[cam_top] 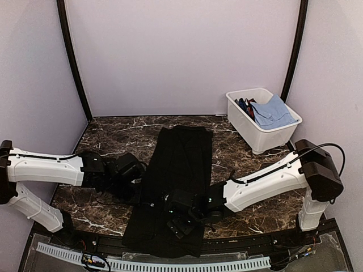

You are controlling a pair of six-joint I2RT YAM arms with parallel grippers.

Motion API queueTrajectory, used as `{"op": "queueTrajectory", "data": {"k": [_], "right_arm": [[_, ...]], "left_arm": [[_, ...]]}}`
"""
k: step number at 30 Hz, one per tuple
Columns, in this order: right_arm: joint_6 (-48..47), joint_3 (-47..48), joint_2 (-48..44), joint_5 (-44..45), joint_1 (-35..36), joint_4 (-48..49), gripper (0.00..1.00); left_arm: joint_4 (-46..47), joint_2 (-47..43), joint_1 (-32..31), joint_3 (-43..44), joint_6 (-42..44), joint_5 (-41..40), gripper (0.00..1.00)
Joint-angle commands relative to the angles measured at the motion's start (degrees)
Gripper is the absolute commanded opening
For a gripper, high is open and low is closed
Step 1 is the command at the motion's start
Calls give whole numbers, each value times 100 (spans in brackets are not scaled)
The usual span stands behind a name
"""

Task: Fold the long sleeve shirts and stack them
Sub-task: Flatten out the square-folded shirt at the center of the board.

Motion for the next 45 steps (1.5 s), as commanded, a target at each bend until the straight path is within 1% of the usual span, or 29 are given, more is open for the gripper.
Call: {"op": "queueTrajectory", "data": {"k": [1, 4, 6, 11, 15, 18, 20, 22, 27, 31, 40, 45], "right_arm": [[-104, 157, 201, 135, 62, -46, 90], [-29, 145, 210, 201, 34, -11, 86], [65, 97, 196, 171, -16, 78, 82], [180, 37, 98, 129, -120, 184, 63], [259, -11, -55, 115, -212, 240, 41], [374, -121, -234, 73, -339, 290, 20], [435, -191, -355, 40, -432, 323, 9], [471, -224, -495, 50, -510, 320, 1], [537, -249, -815, 104, -660, 257, 0], [617, -237, -1101, 313, -816, 33, 0], [557, -169, -1864, 893, -1637, -655, 0], [284, -79, -2443, 1208, -2499, -1027, 0]], "left_arm": [[-390, -269, 86, 289, -84, -465, 0], [-457, -315, 188, 466, -33, -612, 0], [-534, -322, 273, 577, 39, -691, 0], [-617, -382, 512, 764, 205, -823, 0], [-693, -372, 652, 917, 317, -925, 0], [-726, -363, 757, 1025, 390, -977, 0], [-724, -368, 849, 1077, 441, -1014, 0], [-718, -358, 953, 1145, 508, -1033, 0], [-715, -333, 1253, 1352, 703, -1120, 0], [-630, -285, 1636, 1542, 954, -1146, 0], [-475, -111, 2880, 2355, 1624, -1151, 0], [-265, 69, 3947, 2840, 2039, -928, 0]]}}
